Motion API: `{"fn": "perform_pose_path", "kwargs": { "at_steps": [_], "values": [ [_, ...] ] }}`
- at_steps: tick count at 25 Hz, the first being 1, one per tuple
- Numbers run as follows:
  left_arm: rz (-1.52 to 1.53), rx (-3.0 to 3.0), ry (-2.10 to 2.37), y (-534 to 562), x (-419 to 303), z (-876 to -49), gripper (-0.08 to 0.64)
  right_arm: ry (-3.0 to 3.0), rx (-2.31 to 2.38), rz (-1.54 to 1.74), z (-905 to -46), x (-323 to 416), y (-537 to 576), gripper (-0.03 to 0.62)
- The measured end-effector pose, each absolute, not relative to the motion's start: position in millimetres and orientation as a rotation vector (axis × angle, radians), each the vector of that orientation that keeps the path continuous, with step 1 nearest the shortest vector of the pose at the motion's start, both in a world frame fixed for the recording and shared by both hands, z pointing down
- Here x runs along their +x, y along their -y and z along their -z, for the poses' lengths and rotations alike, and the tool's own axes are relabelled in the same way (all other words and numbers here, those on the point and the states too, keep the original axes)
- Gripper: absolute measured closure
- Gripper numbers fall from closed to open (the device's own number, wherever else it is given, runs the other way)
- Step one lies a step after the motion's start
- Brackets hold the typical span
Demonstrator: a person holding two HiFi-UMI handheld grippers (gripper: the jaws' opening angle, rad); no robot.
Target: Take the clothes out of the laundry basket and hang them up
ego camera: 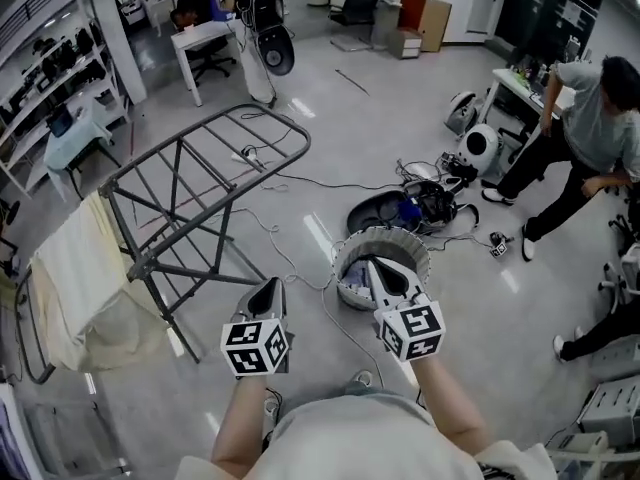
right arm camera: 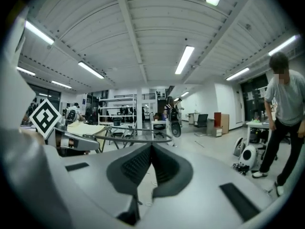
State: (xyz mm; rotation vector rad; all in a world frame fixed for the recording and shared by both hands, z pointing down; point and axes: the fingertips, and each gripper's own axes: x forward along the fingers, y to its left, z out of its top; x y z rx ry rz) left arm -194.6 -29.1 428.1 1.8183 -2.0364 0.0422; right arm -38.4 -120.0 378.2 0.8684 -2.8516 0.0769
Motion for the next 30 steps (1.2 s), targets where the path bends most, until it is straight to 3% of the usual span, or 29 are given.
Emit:
{"fn": "perform_pose_path", "kwargs": {
  "at_steps": [17,30],
  "values": [
    [-0.244,2.003,1.718,149,-9,-504,0.548,2.653,1.229,-0.245,-450,159,191,0.591],
    [-0.424,2.015,1.538,220,23,-587,0.549,2.447,1.35,-0.444,-525,208,222,0.591]
  ]
}}
